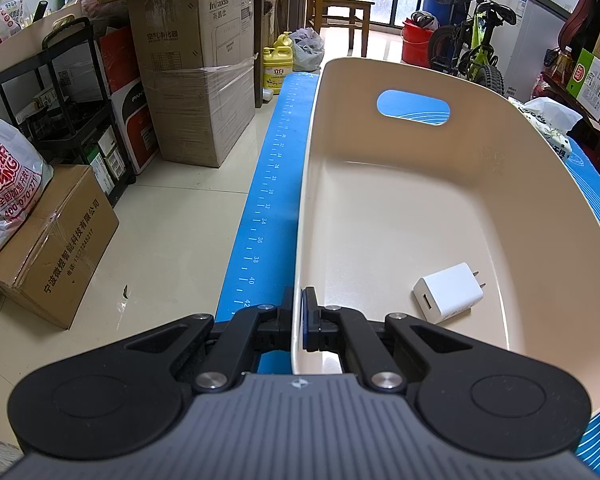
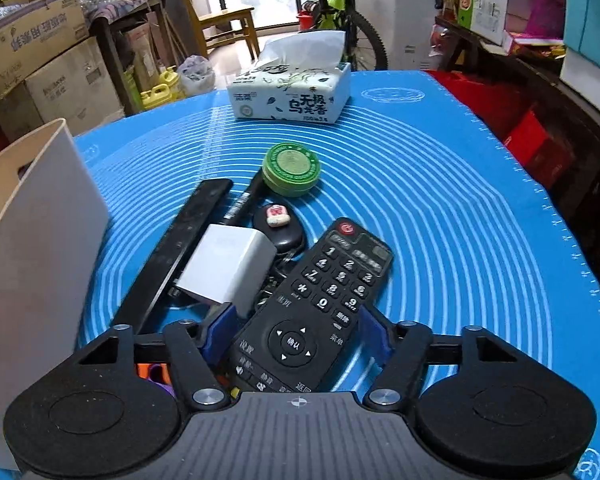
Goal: Organize rigid objects
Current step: 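Move the right gripper to the black remote and grasp it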
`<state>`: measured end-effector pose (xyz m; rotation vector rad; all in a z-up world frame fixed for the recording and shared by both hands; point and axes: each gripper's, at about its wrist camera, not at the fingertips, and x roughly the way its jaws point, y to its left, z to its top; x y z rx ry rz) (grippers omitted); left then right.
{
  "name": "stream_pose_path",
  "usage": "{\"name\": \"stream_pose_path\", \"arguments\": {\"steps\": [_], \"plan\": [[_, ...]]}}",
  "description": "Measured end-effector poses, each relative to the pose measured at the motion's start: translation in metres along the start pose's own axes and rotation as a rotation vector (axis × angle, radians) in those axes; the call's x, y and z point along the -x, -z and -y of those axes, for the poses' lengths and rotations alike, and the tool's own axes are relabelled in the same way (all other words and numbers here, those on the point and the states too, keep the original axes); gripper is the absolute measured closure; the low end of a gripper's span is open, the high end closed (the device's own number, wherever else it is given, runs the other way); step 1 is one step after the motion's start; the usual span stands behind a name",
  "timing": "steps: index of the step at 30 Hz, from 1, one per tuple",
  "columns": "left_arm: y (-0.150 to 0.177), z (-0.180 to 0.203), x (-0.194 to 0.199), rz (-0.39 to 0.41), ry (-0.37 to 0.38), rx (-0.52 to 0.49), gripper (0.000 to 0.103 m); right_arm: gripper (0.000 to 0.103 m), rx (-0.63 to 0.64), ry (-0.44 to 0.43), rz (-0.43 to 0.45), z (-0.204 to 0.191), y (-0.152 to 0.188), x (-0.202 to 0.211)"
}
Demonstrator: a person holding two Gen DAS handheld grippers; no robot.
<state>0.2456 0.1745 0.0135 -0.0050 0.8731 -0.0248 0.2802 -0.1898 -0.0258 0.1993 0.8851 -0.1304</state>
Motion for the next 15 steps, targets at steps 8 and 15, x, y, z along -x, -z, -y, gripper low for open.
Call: {"name": "stream_pose_path", "arguments": {"steps": [8, 15], "plan": [[-0.0002, -0.0001, 0.0000, 0.000, 0.000, 0.000, 0.099, 0.055, 0.021, 0.015, 0.008, 0.0057, 0.0070, 0.0040], [0.0012, -0.0001, -0.0004, 0.001, 0.001, 0.000, 0.099, 0.055, 0.032, 0.023, 0.013, 0.0039, 0.0085, 0.0026]]}}
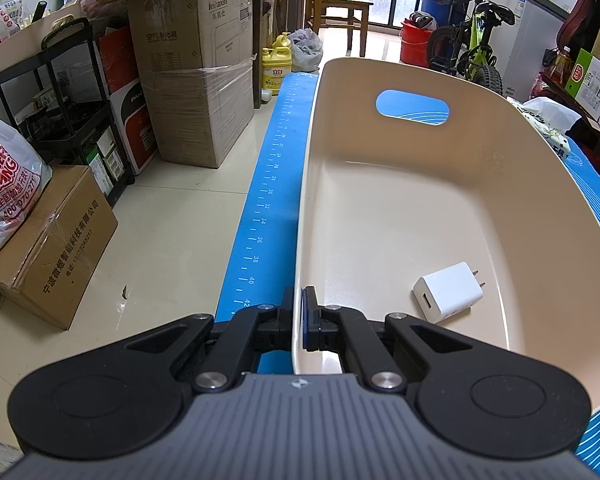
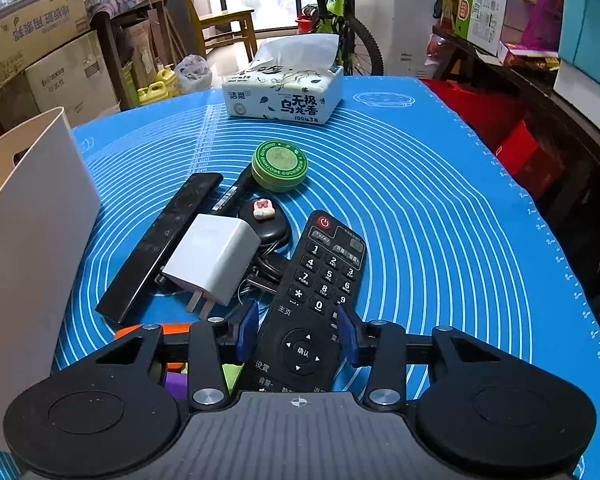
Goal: Organize rigid objects
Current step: 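Move the right gripper to the black remote and grasp it, then carry the black remote into the bin and release it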
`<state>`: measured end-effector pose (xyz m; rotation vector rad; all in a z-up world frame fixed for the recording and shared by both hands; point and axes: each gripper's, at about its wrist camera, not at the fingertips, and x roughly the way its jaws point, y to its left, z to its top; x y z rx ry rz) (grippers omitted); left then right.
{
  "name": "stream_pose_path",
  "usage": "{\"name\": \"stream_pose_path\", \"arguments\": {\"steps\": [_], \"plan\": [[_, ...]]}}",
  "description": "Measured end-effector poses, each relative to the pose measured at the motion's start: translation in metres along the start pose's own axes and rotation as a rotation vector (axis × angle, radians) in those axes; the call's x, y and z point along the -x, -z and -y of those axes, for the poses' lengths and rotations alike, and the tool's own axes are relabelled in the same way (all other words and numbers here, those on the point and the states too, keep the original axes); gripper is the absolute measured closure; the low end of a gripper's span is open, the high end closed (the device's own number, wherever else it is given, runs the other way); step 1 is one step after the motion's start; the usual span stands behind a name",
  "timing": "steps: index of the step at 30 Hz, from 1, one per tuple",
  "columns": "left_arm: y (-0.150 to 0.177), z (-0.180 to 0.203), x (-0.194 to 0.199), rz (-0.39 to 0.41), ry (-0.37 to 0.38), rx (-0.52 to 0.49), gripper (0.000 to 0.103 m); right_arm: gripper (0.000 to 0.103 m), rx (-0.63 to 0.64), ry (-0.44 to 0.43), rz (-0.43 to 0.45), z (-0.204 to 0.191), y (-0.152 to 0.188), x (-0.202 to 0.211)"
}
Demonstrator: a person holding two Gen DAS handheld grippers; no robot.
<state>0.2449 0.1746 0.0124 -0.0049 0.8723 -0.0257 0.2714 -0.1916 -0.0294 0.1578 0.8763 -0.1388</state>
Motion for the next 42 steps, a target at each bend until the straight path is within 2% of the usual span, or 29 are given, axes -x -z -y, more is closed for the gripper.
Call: {"name": "stream_pose_path", "arguments": {"steps": [3, 5, 7, 16, 21, 23, 28, 31, 34, 42], "plan": [[0.000, 0.000, 0.000, 0.000, 0.000, 0.000, 0.099, 0.054, -0.016, -0.003, -0.010, 0.003, -0.001, -0.001], [0.000, 0.000, 0.000, 0.000, 0.000, 0.000, 0.099, 0.043, -0.002, 0.010, -0.032, 0.002, -0.003, -0.005], [0.000, 0.000, 0.000, 0.000, 0.000, 0.000, 0.099, 0.042, -0.001, 0.019, -0.049, 0.002, -0.003, -0.010], [0.000, -0.001, 0.000, 0.000, 0.001, 0.000, 0.099, 0.042, 0.061, 0.059, -0.052, -0.010, 0.001, -0.018], [0.000, -0.001, 0.000, 0.000, 0.001, 0.000, 0.099, 0.048, -0.007, 0.009, -0.060, 0.005, 0.001, -0.012], [0.000, -0.001, 0.000, -0.001, 0.000, 0.000, 0.099, 0.054, -0.020, 0.001, -0.061, 0.010, -0.001, -0.008], [0.000, -0.001, 0.000, 0.000, 0.001, 0.001, 0.099, 0.058, 0.031, 0.038, -0.079, 0.009, 0.002, -0.005], [0.000, -0.001, 0.000, 0.000, 0.001, 0.000, 0.099, 0.063, 0.018, 0.033, -0.081, 0.011, 0.004, -0.008], [0.000, -0.001, 0.000, -0.001, 0.001, 0.000, 0.099, 0.067, 0.046, 0.068, -0.071, 0.008, 0.005, -0.009], [0.000, -0.001, 0.000, -0.001, 0.001, 0.000, 0.099, 0.074, 0.037, 0.059, -0.023, 0.013, 0.008, -0.001]]}}
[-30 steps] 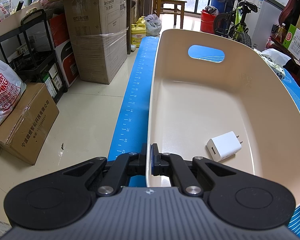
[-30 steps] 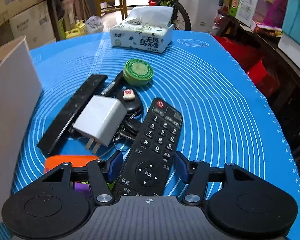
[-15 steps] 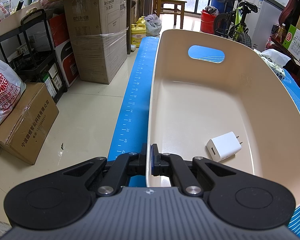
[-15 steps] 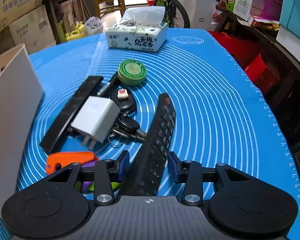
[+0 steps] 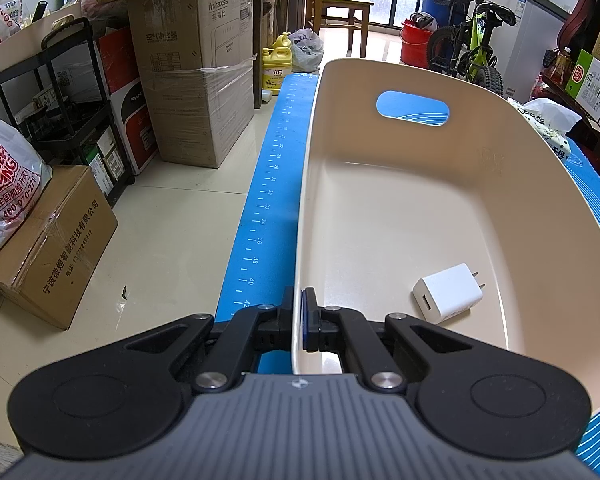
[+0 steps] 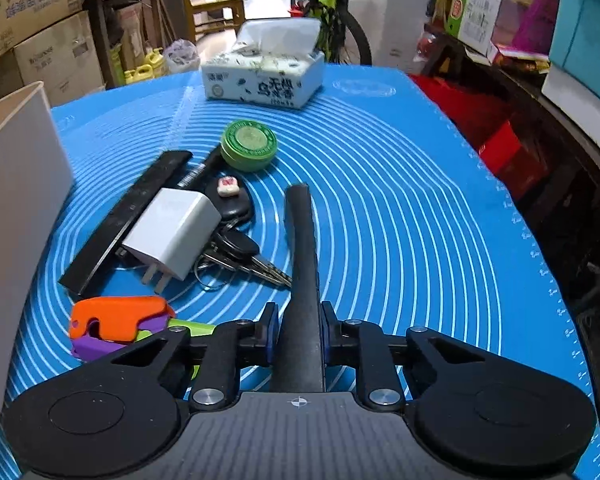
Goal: Organize rigid objects
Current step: 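Carry the black remote into the bin and release it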
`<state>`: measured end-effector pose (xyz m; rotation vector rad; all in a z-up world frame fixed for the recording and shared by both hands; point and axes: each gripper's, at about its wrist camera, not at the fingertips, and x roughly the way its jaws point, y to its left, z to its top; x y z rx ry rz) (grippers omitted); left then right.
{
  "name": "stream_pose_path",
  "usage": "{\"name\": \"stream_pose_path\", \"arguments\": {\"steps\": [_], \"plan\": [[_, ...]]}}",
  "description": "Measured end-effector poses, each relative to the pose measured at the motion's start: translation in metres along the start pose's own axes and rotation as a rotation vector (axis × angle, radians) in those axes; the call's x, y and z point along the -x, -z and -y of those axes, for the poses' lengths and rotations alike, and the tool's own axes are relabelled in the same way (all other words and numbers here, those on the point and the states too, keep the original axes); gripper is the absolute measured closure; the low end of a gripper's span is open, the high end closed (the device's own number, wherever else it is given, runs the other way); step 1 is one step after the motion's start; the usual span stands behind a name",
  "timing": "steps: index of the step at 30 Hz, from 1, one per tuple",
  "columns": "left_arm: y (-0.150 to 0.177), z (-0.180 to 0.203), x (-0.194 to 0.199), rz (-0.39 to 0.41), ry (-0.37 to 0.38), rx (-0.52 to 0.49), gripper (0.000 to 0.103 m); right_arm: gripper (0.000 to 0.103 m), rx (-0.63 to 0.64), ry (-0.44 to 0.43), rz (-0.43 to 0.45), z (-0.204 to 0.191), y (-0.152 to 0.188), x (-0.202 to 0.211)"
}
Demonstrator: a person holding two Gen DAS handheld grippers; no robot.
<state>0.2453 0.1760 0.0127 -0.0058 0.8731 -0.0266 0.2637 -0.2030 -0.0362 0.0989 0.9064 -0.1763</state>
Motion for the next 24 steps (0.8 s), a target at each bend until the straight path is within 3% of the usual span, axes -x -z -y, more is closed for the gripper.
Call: {"name": "stream_pose_path", "arguments": {"steps": [11, 16, 24], "plan": [[0.000, 0.000, 0.000, 0.000, 0.000, 0.000, 0.100, 0.074, 0.011, -0.014, 0.118, -0.007, -0.015, 0.038], [0.000, 0.000, 0.000, 0.000, 0.001, 0.001, 0.100, 0.074, 0.055, -0.042, 0.227, -0.025, -0.030, 0.072], [0.000, -0.001, 0.000, 0.000, 0.000, 0.000, 0.100, 0.074, 0.134, -0.187, 0.355, -0.081, -0.056, 0.116]]}}
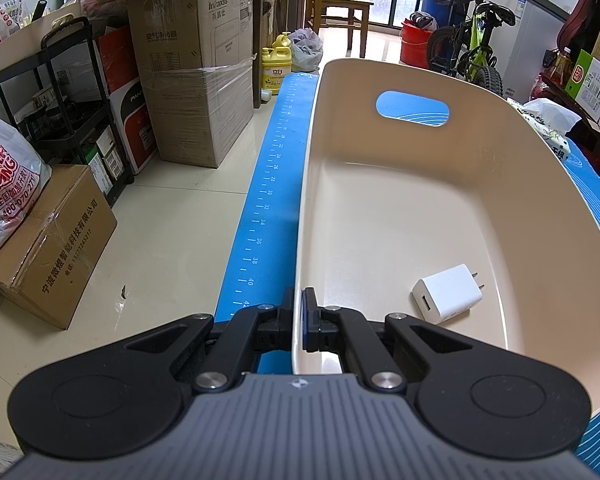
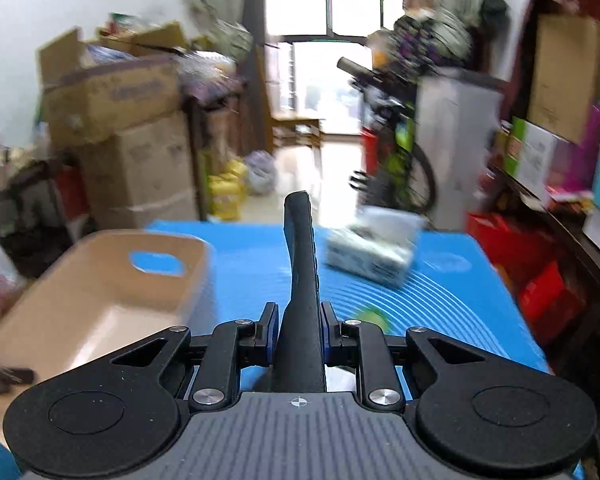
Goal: Organize rigid objects
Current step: 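Carry the black remote into the bin and release it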
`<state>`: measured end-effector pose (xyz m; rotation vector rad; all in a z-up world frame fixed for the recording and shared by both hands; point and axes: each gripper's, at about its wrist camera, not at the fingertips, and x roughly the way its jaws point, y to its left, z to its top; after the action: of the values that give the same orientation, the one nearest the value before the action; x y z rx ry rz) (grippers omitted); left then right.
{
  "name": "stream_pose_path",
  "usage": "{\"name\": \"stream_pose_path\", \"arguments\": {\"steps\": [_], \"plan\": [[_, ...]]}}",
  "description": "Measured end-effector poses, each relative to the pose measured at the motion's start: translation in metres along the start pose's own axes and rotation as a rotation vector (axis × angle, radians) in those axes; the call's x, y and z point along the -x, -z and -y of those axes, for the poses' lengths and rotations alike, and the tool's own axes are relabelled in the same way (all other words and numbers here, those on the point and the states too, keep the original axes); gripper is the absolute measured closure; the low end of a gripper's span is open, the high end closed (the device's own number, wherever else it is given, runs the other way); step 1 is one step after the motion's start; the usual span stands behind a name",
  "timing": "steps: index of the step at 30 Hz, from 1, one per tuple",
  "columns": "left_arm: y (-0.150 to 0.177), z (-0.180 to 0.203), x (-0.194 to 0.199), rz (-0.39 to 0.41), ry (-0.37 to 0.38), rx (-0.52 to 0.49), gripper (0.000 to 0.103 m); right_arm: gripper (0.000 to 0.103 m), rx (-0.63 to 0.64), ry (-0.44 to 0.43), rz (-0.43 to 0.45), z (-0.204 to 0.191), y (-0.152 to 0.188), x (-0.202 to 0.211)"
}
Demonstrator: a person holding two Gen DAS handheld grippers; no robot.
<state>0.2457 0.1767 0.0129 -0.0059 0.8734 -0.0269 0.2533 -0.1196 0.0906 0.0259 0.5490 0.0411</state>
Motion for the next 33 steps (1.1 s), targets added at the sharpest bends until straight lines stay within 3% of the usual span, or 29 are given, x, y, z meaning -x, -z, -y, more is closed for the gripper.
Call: {"name": "stream_pose_path", "arguments": {"steps": [7, 15, 22, 33], "plan": [[0.000, 0.000, 0.000, 0.000, 0.000, 0.000, 0.100, 0.074, 0.060, -0.153, 0.035, -0.059, -0.023, -0.005], [0.000, 0.000, 0.000, 0.000, 0.001, 0.000, 0.100, 0.074, 0.136, -0.237, -0.038, -0.114, -0.022, -0.033], [0.000, 0.000, 0.000, -0.001, 0.000, 0.000, 0.100, 0.074, 0.213, -0.244, -0.172, -0.153, 0.000, -0.066], [-0.001, 0.000, 0.000, 0.000, 0.000, 0.000, 0.100, 0.074, 0.356, -0.213, -0.366, -0.180, 0.023, -0.098]]}}
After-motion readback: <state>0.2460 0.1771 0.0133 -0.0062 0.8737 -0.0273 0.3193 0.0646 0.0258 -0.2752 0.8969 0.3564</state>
